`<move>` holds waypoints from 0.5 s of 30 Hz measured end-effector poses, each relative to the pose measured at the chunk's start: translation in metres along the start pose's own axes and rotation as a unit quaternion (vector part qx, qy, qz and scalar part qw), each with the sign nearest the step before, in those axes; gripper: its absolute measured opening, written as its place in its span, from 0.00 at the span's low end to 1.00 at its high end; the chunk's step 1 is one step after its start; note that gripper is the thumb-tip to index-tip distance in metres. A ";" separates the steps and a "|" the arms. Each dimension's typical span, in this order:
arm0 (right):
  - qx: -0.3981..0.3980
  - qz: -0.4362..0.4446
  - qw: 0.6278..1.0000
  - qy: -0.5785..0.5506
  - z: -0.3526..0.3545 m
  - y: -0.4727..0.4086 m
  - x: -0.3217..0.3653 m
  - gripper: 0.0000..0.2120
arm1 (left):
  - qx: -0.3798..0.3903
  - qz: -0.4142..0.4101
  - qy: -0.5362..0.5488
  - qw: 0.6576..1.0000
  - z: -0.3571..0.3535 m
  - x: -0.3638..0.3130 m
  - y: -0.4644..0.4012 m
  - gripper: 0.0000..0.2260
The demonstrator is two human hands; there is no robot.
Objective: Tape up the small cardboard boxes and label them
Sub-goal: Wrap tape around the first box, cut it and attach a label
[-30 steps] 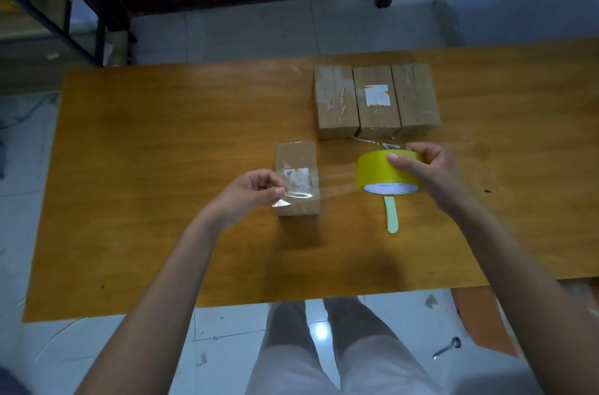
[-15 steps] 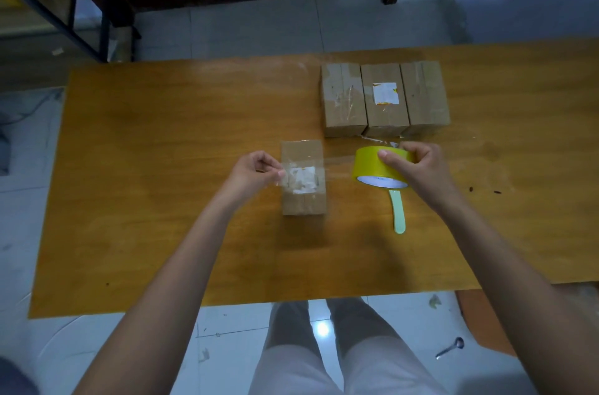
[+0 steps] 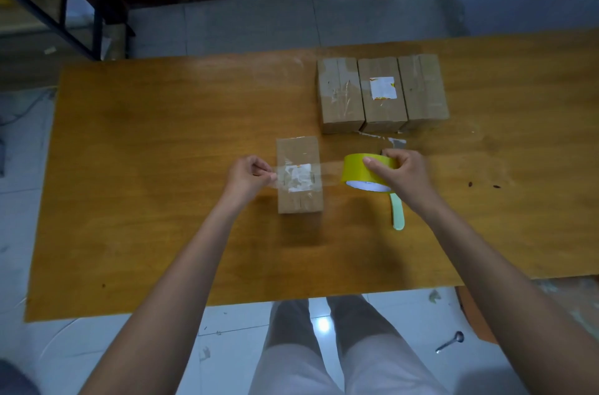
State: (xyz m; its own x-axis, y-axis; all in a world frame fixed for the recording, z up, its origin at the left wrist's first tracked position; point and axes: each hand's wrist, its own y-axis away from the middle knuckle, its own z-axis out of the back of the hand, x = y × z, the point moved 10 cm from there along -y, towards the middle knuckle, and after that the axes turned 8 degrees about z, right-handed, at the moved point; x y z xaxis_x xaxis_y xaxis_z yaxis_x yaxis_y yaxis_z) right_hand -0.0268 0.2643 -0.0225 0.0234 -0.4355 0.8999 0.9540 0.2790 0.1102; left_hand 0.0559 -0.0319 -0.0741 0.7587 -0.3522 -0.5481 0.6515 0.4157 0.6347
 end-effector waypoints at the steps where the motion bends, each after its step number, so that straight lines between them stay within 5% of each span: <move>1: 0.009 0.000 1.000 0.002 -0.003 -0.001 0.000 0.17 | -0.001 0.004 -0.003 1.000 -0.001 0.001 -0.001 0.06; 11: 0.014 -0.032 0.999 0.024 -0.022 -0.002 -0.019 0.16 | 0.071 0.131 0.131 0.980 -0.032 0.037 -0.010 0.07; 13: 0.031 -0.027 0.999 0.024 -0.024 -0.001 -0.021 0.16 | 0.014 0.111 0.118 0.987 -0.026 0.035 -0.003 0.09; 15: 0.033 -0.026 0.999 0.010 -0.023 0.002 -0.022 0.17 | -0.138 0.039 0.079 0.987 0.004 0.020 0.017 0.09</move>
State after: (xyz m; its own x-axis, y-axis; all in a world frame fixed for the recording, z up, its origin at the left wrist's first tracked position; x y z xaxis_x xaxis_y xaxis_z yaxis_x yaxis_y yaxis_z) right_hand -0.0182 0.2546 -0.0523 -0.0198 -0.4673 0.8839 0.9323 0.3108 0.1852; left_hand 0.0824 -0.0346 -0.0721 0.7820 -0.1845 -0.5953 0.5488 0.6567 0.5173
